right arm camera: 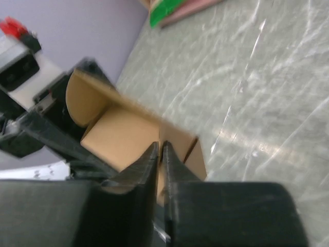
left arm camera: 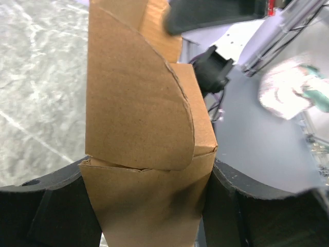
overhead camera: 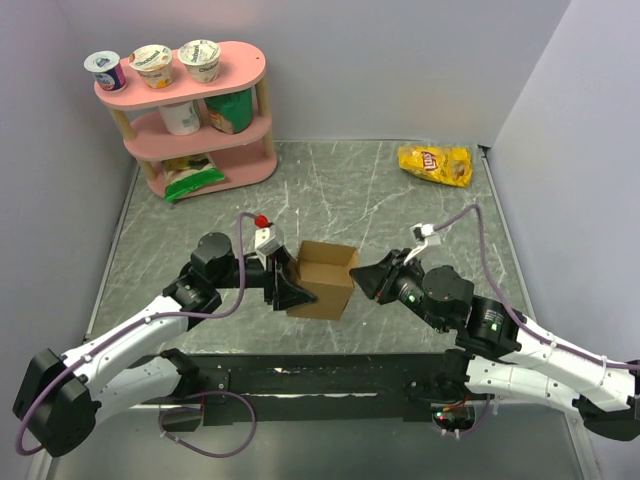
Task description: Fold the paper box
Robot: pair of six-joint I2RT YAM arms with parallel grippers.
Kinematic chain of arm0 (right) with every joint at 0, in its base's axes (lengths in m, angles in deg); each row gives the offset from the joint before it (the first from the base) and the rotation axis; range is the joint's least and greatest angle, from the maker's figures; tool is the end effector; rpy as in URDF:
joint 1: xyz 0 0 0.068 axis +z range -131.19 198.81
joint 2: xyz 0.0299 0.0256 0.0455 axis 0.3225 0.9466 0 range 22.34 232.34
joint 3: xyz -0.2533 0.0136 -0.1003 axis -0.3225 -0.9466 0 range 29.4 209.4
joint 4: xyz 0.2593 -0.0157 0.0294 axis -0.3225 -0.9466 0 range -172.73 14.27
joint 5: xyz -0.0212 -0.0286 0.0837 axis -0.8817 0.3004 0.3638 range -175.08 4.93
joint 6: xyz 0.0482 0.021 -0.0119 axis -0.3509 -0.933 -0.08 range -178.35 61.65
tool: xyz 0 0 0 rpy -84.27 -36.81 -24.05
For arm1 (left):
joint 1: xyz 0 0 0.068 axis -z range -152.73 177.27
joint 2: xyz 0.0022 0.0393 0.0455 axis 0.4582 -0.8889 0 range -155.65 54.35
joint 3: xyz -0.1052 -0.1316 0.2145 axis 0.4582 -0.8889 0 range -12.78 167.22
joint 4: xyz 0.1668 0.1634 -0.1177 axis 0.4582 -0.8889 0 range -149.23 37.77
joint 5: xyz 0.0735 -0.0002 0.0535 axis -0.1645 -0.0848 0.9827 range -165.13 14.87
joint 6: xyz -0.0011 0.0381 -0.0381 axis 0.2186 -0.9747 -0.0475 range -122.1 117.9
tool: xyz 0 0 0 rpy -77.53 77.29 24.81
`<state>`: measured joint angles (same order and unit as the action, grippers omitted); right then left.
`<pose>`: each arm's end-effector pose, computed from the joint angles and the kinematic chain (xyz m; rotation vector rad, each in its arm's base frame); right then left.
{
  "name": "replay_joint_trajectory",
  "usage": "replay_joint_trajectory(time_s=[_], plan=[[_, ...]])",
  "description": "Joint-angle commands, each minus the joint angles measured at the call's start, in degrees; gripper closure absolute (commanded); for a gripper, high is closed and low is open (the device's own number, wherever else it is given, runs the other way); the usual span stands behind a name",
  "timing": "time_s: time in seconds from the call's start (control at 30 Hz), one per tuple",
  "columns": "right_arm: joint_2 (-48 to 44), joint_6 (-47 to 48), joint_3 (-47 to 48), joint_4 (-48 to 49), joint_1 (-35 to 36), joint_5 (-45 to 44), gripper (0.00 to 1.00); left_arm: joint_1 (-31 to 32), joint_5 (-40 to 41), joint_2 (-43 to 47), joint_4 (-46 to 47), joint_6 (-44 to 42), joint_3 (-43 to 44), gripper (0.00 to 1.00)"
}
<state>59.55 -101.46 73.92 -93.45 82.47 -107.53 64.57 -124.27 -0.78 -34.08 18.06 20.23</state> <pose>0.0790 0.1287 0.3445 -0.0286 1.8515 1.0051 0.1554 -0.1520 0.2867 0.9613 1.5579 -1.4304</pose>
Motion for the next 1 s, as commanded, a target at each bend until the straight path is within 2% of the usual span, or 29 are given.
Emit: replay_joint_trajectory(time_s=[0.0,0.03,0.07,0.1,0.27,0.4,0.43,0.57,0.73,0.77,0.9,0.97], plan=[[-0.4,2.6,3.0,-6.5,1.4,4.3,0.54,-0.3,4.1,-2.7,-0.6,-5.6,3.9,0.56],[-0.9,3.2,4.7,-7.7,1.4,3.2,0.2,-0.2,3.8,-3.2,-3.5,-6.5,4.5,0.56],[-1.2,4.5,5.7,-10.9,1.4,2.6,0.02,-0.1,3.5,-3.7,-4.3,-8.0,5.1,0.56],[-1.5,5.2,7.4,-12.4,1.2,1.6,0.0,0.2,3.4,-3.8,-5.0,-8.4,5.3,0.56],[-5.4,10.2,10.0,-19.0,0.2,-2.6,0.0,0.5,1.3,-4.1,-6.2,-8.8,5.8,0.56],[-4.9,15.3,13.0,-20.7,-3.8,1.3,0.0,0.5,-3.9,-4.9,-5.8,-7.2,6.4,0.56],[-3.0,17.4,13.8,-20.8,-6.9,3.3,0.0,0.6,-4.8,-5.2,-5.8,-6.8,6.8,0.56],[3.6,21.8,16.2,-21.0,-17.1,23.8,0.0,0.7,-7.0,-5.2,-6.5,-6.9,7.2,0.56],[9.5,25.4,15.8,-18.2,-21.3,33.9,0.01,0.8,-7.1,-4.8,-9.6,-9.1,7.6,0.56],[9.8,25.9,15.7,-17.0,-21.6,34.8,0.03,0.8,-7.2,-4.8,-9.8,-9.3,7.7,0.56],[12.3,26.4,16.1,-15.9,-22.4,37.6,0.25,0.8,-6.6,-4.4,-10.1,-10.1,7.7,0.56],[13.3,26.2,16.0,-15.9,-22.6,38.4,0.29,0.8,-6.3,-4.1,-9.5,-10.0,7.5,0.56]])
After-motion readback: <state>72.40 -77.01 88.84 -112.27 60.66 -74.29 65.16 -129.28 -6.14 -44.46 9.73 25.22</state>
